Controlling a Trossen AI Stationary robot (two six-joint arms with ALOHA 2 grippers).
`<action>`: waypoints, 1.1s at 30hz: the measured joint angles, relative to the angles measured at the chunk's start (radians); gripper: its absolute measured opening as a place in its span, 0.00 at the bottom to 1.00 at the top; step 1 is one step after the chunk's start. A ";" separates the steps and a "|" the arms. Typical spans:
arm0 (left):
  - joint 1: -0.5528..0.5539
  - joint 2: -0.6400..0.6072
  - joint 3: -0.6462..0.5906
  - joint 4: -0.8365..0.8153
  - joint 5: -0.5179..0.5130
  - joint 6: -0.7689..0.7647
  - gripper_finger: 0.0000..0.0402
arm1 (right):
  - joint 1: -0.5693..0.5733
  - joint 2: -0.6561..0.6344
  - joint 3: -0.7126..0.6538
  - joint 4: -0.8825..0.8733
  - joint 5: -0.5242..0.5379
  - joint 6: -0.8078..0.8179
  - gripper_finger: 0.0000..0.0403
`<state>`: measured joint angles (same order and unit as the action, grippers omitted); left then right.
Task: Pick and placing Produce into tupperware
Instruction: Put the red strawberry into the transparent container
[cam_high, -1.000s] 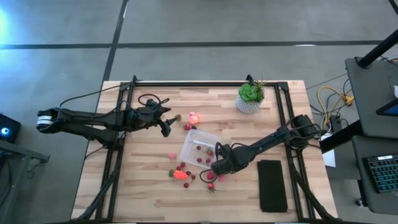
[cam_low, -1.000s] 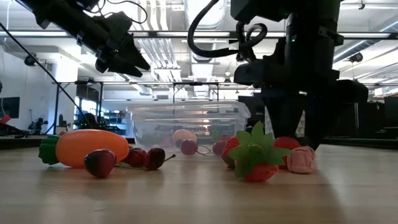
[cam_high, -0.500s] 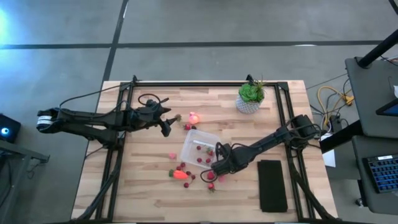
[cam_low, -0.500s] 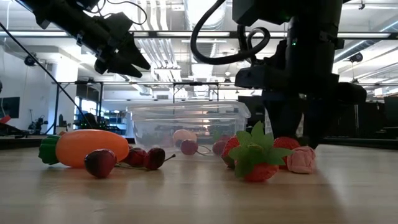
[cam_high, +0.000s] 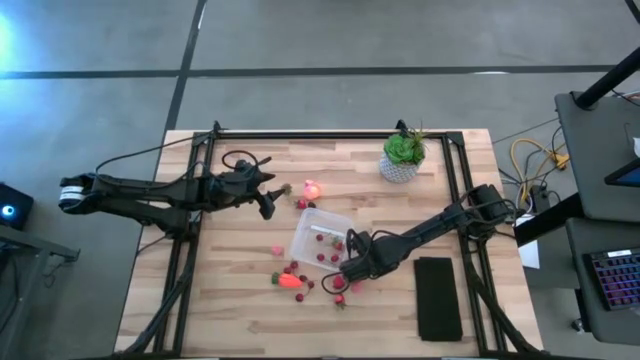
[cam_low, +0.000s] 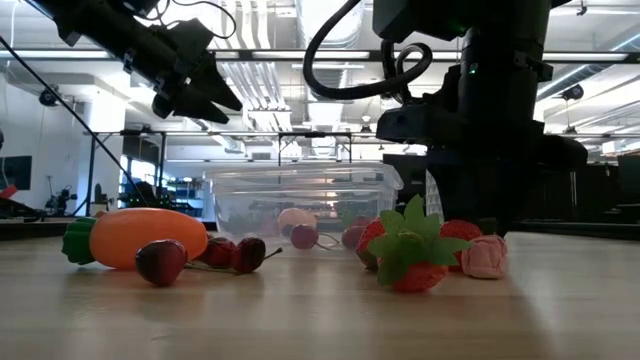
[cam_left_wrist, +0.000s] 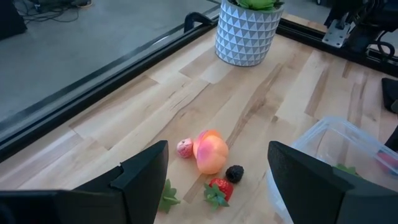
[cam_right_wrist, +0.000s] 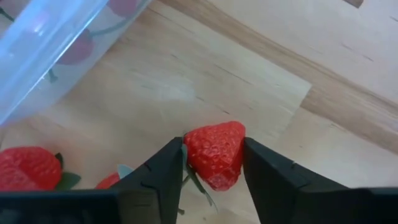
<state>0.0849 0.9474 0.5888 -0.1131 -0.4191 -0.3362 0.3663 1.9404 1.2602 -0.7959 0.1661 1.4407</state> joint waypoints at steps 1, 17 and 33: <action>0.000 0.000 0.000 0.000 0.000 0.000 0.65 | 0.000 0.000 0.001 -0.001 0.000 -0.002 0.36; -0.001 0.000 0.000 0.000 0.020 -0.002 0.65 | -0.009 -0.145 0.062 -0.072 0.070 -0.137 0.34; -0.003 0.000 -0.002 -0.001 0.162 -0.080 0.65 | -0.227 -0.084 0.181 0.147 -0.101 -0.639 0.37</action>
<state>0.0822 0.9474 0.5865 -0.1139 -0.2574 -0.4165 0.1394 1.8564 1.4413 -0.6489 0.0646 0.8012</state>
